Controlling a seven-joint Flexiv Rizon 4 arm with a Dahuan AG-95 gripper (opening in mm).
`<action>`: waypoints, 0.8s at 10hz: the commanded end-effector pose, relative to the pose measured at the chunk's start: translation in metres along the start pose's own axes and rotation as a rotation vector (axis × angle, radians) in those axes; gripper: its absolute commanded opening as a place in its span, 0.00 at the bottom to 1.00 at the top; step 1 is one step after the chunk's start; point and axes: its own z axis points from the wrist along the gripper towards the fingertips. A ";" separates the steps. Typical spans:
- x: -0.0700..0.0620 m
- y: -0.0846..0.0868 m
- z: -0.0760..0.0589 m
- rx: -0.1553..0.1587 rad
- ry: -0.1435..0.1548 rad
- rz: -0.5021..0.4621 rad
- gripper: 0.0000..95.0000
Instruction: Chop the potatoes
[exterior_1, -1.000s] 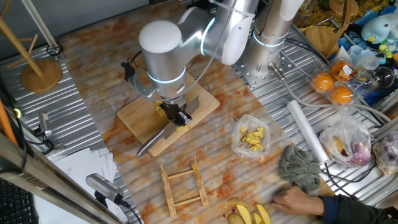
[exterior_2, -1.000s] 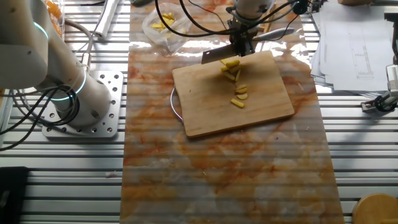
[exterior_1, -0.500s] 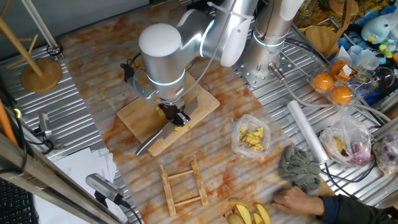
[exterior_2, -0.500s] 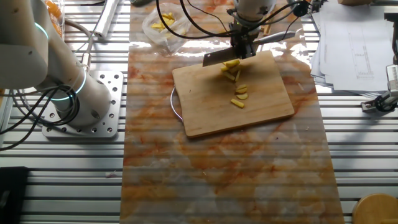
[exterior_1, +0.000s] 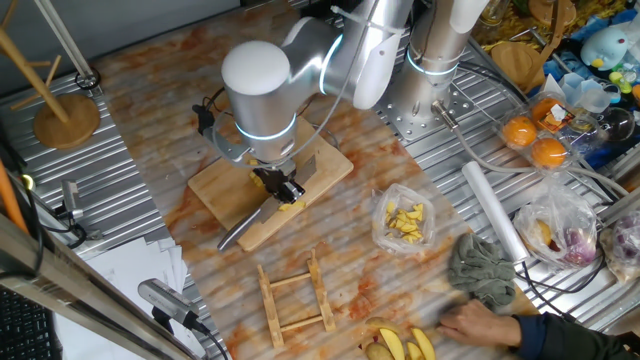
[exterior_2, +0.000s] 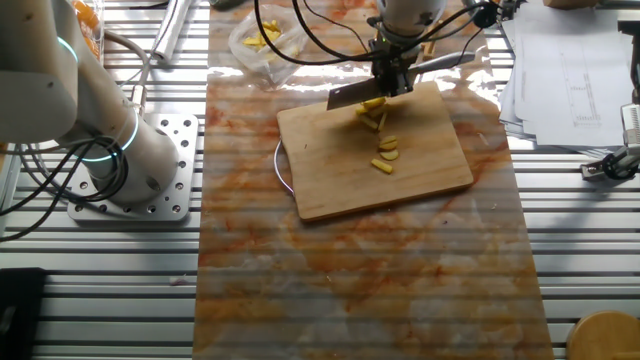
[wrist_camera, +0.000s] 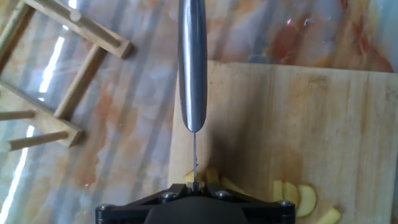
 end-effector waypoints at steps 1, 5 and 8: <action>-0.005 -0.006 0.019 0.000 -0.007 -0.002 0.00; -0.001 -0.005 0.009 -0.016 0.033 -0.022 0.00; 0.006 -0.013 -0.029 -0.013 0.050 -0.068 0.00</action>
